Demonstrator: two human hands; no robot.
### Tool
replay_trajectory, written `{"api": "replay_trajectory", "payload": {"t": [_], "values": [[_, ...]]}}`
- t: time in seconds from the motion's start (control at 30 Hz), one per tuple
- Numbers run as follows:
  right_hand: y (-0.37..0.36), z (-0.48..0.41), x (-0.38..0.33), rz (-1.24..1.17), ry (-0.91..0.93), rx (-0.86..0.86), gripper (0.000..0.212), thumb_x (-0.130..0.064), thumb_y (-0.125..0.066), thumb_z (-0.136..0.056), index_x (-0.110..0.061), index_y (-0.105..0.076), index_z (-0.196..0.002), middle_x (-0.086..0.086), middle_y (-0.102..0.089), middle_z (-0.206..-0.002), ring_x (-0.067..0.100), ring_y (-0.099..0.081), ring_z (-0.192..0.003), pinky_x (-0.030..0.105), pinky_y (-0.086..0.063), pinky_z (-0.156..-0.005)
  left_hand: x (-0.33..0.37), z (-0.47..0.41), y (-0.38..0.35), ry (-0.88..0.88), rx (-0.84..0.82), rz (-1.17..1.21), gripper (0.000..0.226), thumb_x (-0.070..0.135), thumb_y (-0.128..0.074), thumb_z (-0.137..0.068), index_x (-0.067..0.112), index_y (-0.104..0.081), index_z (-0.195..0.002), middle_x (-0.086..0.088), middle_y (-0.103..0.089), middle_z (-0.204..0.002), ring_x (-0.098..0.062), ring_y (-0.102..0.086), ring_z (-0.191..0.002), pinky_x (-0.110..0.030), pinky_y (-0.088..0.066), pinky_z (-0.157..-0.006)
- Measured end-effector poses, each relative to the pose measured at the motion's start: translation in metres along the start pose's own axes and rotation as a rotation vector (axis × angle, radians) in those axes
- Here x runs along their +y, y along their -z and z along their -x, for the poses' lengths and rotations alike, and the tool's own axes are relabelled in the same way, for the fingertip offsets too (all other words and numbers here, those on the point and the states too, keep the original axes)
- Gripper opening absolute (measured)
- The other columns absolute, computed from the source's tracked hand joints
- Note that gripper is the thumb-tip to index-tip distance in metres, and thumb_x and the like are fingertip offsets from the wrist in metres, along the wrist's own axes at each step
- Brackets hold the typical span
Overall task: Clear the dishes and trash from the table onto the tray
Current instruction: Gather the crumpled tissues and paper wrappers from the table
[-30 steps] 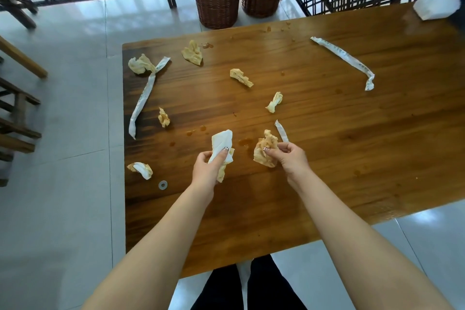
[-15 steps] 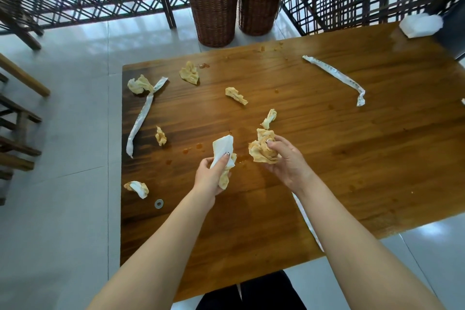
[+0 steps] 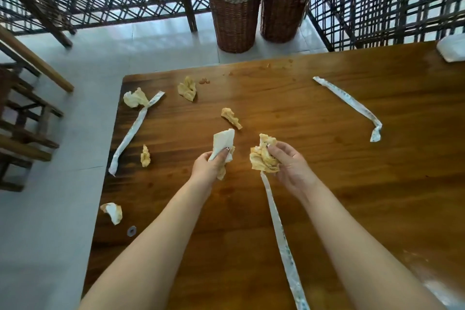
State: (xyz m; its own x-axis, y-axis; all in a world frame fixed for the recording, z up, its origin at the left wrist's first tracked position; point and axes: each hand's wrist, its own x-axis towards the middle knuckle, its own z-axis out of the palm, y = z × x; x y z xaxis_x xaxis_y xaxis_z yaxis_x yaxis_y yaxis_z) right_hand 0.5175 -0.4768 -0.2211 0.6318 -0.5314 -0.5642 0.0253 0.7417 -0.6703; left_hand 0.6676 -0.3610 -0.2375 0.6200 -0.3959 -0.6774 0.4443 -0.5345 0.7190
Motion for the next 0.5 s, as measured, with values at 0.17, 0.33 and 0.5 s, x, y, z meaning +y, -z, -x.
{"api": "replay_trajectory", "payload": {"t": [0.17, 0.33, 0.5], "values": [[0.007, -0.025, -0.017, 0.074, -0.015, 0.038, 0.027, -0.003, -0.064, -0.085, -0.009, -0.054, -0.109, 0.008, -0.068, -0.096, 0.015, -0.07, -0.075, 0.027, -0.056, -0.059, 0.022, -0.029, -0.02, 0.043, 0.018, 0.115, 0.052, 0.034, -0.074, -0.081, 0.001, -0.057, -0.118, -0.006, -0.062, -0.091, -0.023, -0.056, -0.085, -0.038, -0.047, -0.088], [0.003, -0.046, -0.024, 0.108, -0.031, 0.056, 0.042, -0.006, -0.067, -0.083, -0.004, -0.051, -0.122, 0.01, -0.069, -0.101, 0.018, -0.07, -0.081, 0.03, -0.057, -0.066, 0.036, -0.053, -0.027, 0.061, -0.005, 0.132, 0.061, 0.026, -0.075, -0.081, 0.007, -0.047, -0.131, -0.006, -0.062, -0.104, -0.024, -0.059, -0.098, -0.042, -0.046, -0.1], [-0.002, -0.061, -0.027, 0.096, -0.007, 0.107, 0.041, -0.004, -0.067, -0.083, -0.003, -0.053, -0.122, 0.01, -0.07, -0.099, 0.02, -0.067, -0.084, 0.033, -0.053, -0.077, 0.05, -0.075, -0.033, 0.039, 0.064, 0.155, 0.057, 0.029, -0.077, -0.08, 0.009, -0.052, -0.127, -0.004, -0.061, -0.101, -0.019, -0.055, -0.089, -0.03, -0.045, -0.076]]}}
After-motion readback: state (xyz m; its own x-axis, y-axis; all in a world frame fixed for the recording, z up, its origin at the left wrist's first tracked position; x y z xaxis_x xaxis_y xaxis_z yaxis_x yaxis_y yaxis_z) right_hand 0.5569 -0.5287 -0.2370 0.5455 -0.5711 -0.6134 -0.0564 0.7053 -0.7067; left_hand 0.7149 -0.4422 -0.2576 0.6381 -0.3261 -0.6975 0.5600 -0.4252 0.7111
